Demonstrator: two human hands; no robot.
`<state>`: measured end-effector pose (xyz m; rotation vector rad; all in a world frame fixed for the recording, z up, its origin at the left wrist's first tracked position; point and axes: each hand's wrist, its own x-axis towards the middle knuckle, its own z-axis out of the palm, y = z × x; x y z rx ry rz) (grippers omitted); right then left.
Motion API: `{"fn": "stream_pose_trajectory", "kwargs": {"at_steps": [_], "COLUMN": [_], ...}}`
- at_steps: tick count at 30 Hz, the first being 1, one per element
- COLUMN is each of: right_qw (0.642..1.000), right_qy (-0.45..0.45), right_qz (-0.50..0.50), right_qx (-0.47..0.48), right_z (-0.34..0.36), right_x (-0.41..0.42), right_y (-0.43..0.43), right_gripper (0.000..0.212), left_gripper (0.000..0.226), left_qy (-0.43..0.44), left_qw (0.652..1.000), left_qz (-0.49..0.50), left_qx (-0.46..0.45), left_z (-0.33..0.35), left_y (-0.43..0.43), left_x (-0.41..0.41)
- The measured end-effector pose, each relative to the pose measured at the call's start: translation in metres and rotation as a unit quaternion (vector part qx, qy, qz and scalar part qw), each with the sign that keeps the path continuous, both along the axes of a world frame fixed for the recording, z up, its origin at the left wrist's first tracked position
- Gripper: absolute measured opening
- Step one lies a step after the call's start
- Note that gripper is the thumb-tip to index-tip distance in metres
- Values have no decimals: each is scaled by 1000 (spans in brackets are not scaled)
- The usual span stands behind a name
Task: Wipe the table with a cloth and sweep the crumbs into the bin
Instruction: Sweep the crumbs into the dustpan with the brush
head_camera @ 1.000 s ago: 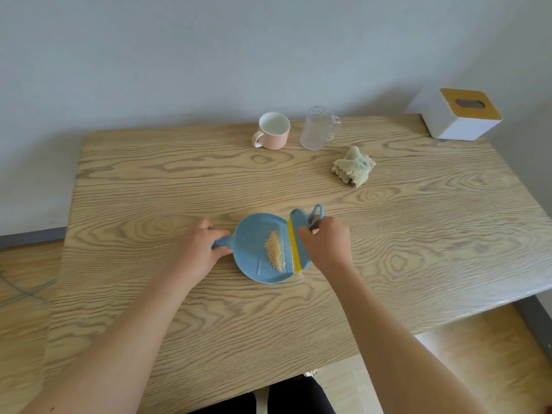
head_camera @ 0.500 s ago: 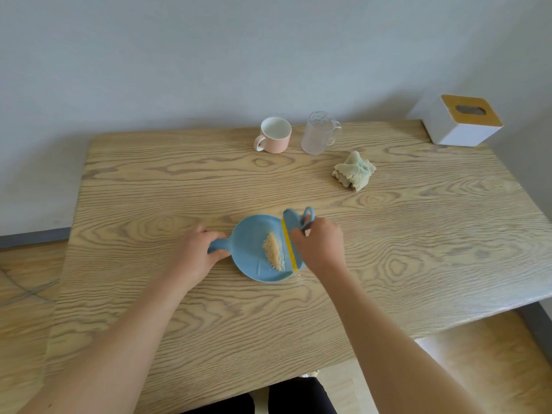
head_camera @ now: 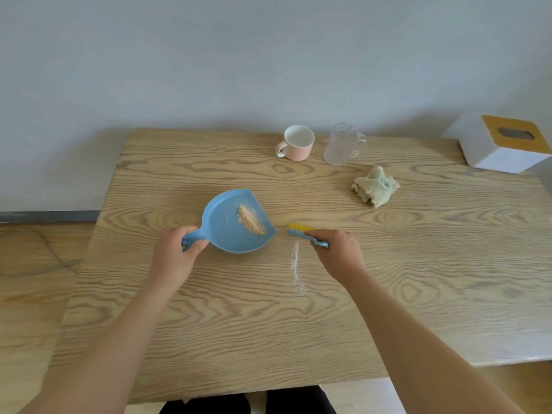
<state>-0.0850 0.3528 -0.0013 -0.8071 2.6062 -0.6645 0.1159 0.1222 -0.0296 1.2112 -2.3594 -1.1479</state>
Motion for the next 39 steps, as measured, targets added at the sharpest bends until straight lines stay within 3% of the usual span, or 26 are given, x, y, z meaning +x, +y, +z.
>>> {"fn": "stream_pose_trajectory", "kwargs": {"at_steps": [8, 15, 22, 25, 27, 30, 33, 36, 39], "right_qw": [991, 995, 989, 983, 989, 996, 978, 953, 942], "right_qy": [-30, 8, -31, -55, -70, -64, -138, -230, -263], "right_qz": [126, 73, 138, 173, 129, -17, -134, -170, -184], "right_qx": [-10, -70, 36, 33, -17, -54, -85, -104, -98], "right_z": [3, 8, 2, 12, 19, 27, 26, 11, -6], "right_x": [34, -5, 10, 23, 23, 13, 12, 27, 39], "right_y": [45, 24, 35, 45, 43, 31, 19, 6, 0], "right_gripper": [34, 30, 35, 33, 35, 17, 34, 38, 32], "left_gripper": [30, 32, 30, 31, 34, 32, 29, 32, 35], "left_qy": [17, 19, 29, 27, 23, 26, 28, 26, 20], "left_qw": [999, 998, 995, 994, 994, 994, 992, 990, 990], "left_qz": [34, 64, 93, 103, 106, 107, 124, 139, 139], "left_qx": [12, 9, 4, 7, 9, -3, -10, -4, -2], "left_z": [4, 6, 15, 15, 14, 18, 24, 24, 21], "left_y": [32, 43, 58, 63, 66, 67, 64, 61, 58], "left_x": [-14, -8, -3, -5, -5, -1, 6, 13, 20]}}
